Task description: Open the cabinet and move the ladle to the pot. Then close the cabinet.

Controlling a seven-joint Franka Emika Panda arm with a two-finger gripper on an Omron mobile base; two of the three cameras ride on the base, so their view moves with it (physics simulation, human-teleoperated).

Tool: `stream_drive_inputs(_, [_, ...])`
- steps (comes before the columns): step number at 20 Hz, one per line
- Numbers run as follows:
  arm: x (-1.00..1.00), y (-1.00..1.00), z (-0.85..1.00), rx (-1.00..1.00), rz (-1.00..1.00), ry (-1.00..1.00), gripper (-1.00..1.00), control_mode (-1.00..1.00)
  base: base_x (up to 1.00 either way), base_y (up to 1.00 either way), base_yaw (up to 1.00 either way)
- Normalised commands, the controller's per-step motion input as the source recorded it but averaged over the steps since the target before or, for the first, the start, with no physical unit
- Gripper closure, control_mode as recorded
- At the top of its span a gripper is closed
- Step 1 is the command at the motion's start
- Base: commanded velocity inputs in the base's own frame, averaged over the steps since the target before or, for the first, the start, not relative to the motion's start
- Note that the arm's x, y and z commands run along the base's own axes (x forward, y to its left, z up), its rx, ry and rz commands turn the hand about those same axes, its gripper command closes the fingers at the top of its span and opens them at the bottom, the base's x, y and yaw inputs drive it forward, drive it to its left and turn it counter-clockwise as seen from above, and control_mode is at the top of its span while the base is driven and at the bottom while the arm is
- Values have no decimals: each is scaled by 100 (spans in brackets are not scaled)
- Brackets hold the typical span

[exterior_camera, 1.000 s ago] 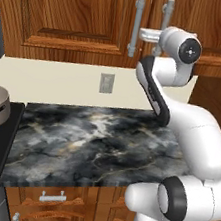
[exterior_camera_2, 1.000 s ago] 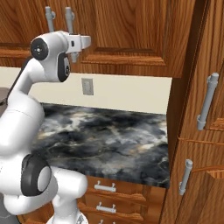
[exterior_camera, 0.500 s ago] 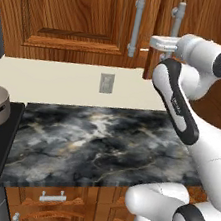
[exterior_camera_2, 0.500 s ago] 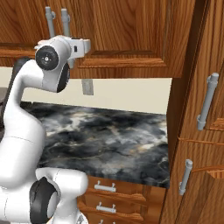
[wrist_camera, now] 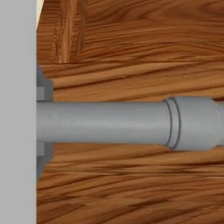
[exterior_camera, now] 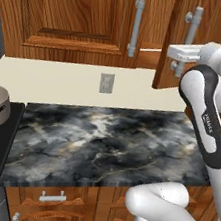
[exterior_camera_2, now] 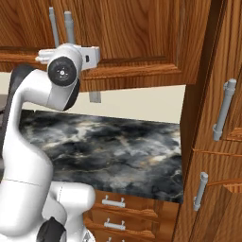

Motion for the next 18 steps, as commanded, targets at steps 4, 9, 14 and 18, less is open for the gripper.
stream_drive_inputs(4, [-73, -14, 0, 0, 0, 1, 100, -100, 0, 0, 0])
stream_drive_inputs(9, [-77, -26, 0, 0, 0, 0, 100, -100, 0, 0, 0])
stream_drive_inputs(14, [-70, -31, 0, 0, 0, 0, 100, -100, 0, 0, 0])
stream_drive_inputs(18, [-65, -32, 0, 0, 0, 0, 100, -100, 0, 0, 0])
